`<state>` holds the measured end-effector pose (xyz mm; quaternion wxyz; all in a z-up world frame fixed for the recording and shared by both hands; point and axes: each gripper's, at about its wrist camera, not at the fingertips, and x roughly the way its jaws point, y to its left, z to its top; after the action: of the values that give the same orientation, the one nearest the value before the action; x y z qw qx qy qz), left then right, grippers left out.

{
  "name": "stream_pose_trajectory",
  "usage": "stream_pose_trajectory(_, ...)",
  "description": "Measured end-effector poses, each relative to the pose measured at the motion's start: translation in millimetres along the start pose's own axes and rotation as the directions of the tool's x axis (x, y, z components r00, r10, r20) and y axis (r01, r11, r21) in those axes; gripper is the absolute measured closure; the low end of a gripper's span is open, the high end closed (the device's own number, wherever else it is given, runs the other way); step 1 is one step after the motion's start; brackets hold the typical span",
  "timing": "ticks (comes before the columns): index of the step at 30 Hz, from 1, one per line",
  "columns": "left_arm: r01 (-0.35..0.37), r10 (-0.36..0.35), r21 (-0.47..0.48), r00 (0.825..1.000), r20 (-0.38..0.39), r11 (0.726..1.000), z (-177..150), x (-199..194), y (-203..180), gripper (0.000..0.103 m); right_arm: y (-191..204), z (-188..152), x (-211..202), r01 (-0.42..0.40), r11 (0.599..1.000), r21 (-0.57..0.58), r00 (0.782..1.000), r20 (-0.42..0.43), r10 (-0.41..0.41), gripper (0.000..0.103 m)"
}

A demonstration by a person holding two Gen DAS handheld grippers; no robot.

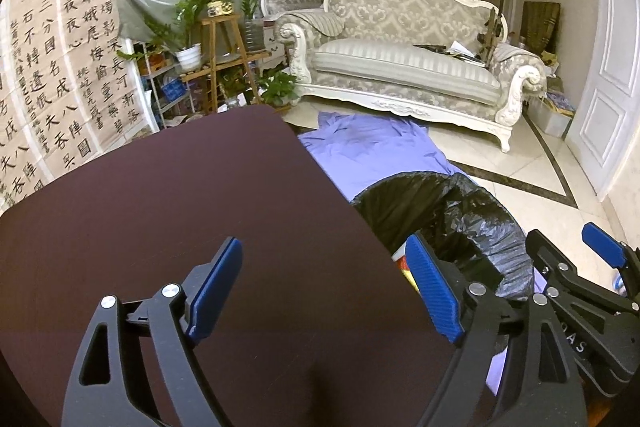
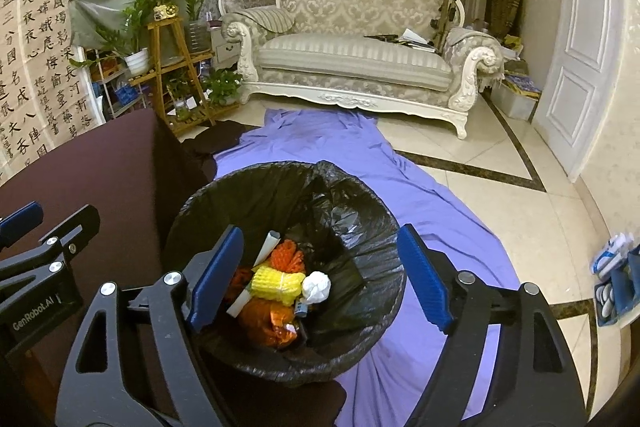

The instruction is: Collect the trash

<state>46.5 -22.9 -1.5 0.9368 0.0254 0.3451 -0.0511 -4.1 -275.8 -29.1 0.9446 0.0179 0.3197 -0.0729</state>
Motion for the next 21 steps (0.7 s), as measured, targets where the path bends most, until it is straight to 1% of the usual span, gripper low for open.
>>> stream_pose_trajectory(11,-0.013,0.013,-0.018,1.000,0.023,1.000,-19.4,-35.0,17.2,0.021,5.5,-5.5,-43.7,-0.026,1.000,-0.002,0.999,0.041,0.026,0.025)
stream_pose_trajectory(21,-0.024,0.027,-0.065,0.999,0.044,0.998,-24.8,-52.6,31.7,0.020,13.6,-10.1,-61.1,-0.028,0.999,-0.032,0.997,0.068,0.030,0.025)
